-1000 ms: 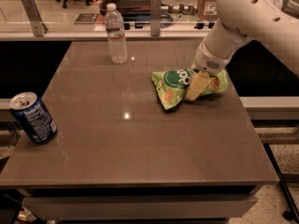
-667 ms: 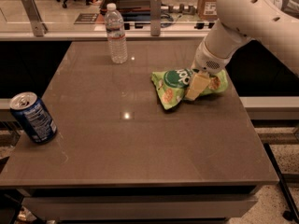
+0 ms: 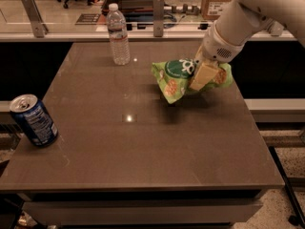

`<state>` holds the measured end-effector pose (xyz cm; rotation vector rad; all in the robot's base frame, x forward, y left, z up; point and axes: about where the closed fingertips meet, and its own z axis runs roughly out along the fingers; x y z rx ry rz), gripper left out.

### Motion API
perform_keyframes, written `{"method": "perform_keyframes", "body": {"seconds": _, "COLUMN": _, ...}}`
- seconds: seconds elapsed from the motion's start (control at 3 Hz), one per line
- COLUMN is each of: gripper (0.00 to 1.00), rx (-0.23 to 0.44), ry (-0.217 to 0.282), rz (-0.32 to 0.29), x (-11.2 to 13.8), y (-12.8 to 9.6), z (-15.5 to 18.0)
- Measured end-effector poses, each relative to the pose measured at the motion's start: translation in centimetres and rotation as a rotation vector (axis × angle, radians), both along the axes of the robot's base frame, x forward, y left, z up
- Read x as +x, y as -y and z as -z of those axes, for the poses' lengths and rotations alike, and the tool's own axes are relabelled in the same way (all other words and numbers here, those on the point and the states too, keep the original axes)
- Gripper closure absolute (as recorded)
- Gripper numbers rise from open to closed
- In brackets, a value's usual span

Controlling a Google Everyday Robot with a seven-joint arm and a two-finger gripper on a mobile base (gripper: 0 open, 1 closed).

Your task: Move green rice chip bag near pepsi can

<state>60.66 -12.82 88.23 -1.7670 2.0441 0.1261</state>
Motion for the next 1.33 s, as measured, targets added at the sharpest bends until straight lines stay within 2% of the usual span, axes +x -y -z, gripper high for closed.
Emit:
{"method": "perform_keyframes", "body": {"seconds": 0.33, "gripper": 1.0, "rx": 0.048, "ry": 0.005, "rz": -0.031, "x": -1.6, "y": -1.1, "z": -1.7}}
{"method": "perform_keyframes", "body": {"seconds": 0.67, "gripper": 1.0, "rx": 0.117, "ry": -0.034, "rz": -0.077, "x": -3.9, "y": -3.3, "z": -1.9}}
{"method": "perform_keyframes", "body": {"seconds": 1.0, "gripper": 1.0, "rx": 0.178, "ry": -0.058, "rz": -0.122, "x": -6.8, "y": -6.3, "z": -2.1}}
{"method": "perform_keyframes", "body": {"seconds": 1.33, "gripper": 1.0, "rx": 0.208, "ry": -0.089, "rz": -0.16, "x": -10.4, "y": -9.5, "z": -2.0}}
